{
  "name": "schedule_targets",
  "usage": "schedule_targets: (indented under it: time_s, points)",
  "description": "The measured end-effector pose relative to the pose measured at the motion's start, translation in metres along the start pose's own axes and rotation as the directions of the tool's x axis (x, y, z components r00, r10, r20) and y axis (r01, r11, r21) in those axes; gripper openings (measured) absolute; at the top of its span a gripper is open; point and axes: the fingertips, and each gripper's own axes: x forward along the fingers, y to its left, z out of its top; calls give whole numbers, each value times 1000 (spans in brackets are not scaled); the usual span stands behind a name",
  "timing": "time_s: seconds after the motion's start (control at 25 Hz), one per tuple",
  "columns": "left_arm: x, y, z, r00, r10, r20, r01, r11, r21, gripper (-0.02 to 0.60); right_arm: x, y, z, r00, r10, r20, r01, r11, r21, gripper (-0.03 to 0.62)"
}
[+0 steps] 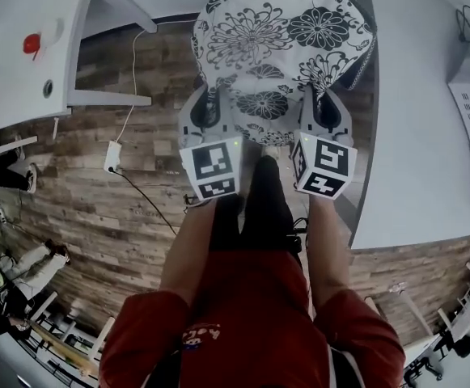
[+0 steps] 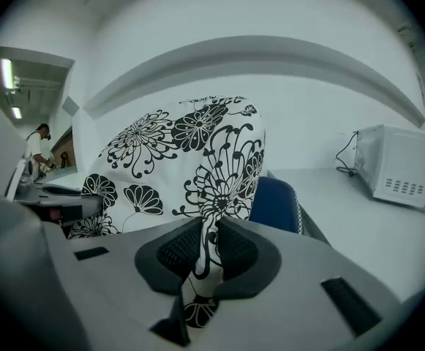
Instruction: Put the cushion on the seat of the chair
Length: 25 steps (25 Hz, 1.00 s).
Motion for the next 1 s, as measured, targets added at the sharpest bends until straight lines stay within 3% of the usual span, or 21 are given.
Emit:
schedule_targets:
  time_s: [0.08, 0.16, 0.28, 0.36, 0.48, 0.68, 1.0]
  points:
    - [-49, -20, 5, 1000, -4, 10, 4, 1000, -12, 49, -52, -5, 4, 1000, -9, 3, 9, 1000, -15, 55]
    - [-87, -31, 33, 994, -22, 109, 18, 999, 29, 49, -96, -6, 24, 994, -46, 102, 47, 999, -5, 55]
    - [-132, -29, 99, 947, -52, 316, 4, 989, 151, 49, -143, 2, 72, 937, -105, 332, 91, 994, 60, 55]
    - [-164, -36, 115, 927, -61, 370, -5, 984, 176, 49, -176, 3, 83, 915, -118, 386, 100, 993, 65, 55]
    - [-172, -39, 96, 937, -58, 346, 3, 988, 157, 49, -181, 5, 66, 931, -111, 349, 101, 994, 47, 57]
    - [-78, -7, 50, 959, -18, 283, -20, 991, 130, 49, -72, 10, 29, 960, -84, 267, 76, 996, 40, 58]
    - [-6, 8, 18, 974, 40, 225, -61, 994, 89, 49, 7, 6, 5, 978, -77, 194, 80, 997, -7, 58]
